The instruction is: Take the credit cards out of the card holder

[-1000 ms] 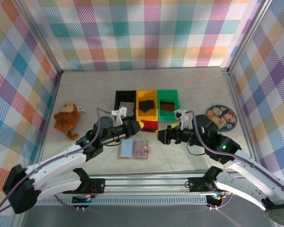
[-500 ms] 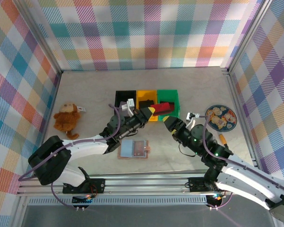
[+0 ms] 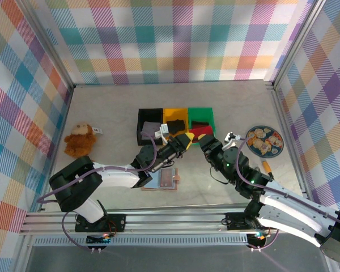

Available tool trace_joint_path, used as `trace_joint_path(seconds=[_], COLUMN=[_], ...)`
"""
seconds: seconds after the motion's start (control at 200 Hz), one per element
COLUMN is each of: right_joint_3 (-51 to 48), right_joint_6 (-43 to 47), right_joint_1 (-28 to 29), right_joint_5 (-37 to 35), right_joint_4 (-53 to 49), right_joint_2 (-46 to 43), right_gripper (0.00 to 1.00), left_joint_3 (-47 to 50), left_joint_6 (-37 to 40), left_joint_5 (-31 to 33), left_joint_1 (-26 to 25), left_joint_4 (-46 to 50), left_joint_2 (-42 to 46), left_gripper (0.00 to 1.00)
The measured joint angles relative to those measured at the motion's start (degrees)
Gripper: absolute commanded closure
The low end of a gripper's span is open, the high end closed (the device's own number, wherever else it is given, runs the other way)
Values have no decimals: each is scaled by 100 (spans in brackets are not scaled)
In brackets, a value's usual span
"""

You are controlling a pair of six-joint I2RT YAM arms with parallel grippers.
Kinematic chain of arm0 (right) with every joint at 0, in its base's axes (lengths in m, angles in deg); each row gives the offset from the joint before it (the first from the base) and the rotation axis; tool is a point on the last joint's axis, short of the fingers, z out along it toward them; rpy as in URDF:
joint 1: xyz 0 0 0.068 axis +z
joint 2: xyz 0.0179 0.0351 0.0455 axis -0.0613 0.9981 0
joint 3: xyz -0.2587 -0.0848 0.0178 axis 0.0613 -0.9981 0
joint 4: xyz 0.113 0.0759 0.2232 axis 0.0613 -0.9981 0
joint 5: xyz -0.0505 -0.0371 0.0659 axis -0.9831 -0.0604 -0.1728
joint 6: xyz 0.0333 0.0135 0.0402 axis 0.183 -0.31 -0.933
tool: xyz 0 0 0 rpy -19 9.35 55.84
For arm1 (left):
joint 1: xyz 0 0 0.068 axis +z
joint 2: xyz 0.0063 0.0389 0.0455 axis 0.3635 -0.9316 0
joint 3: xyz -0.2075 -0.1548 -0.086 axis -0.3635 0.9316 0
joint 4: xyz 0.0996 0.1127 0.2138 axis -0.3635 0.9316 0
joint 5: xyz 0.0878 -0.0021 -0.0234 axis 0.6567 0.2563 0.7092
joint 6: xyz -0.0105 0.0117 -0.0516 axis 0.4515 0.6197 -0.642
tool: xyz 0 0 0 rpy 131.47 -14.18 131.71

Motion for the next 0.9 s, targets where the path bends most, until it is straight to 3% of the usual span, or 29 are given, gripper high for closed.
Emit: trace_joint_path(seconds=[0.235, 0.42, 0.56, 0.595, 0.8, 0.905], right_joint_3=[-2, -2, -2, -2, -2, 0], right_joint_6=[74, 151, 160, 146, 216, 208], right_joint_1=[0, 0, 0, 2, 4, 4], right_joint_5=[-107, -131, -149, -157, -262, -442], right_joint_4=[107, 175, 201, 221, 184, 0], right_joint_2=[22, 37, 68, 68, 68, 20], right_gripper=[77, 81, 100, 100, 100, 100], left_joint_3=[0, 0, 0, 0, -11, -13], left_joint_6=[-155, -203, -223, -236, -216, -144], left_joint_5=[107, 151, 184, 195, 122, -11], left_joint_1=[-37, -39, -39, -39, -35, 70], left_joint_4=[-190, -271, -291, -297, -297, -142], left_joint_2=[-197, -199, -199, -210, -214, -122], left_gripper=[100, 100, 100, 100, 46, 31])
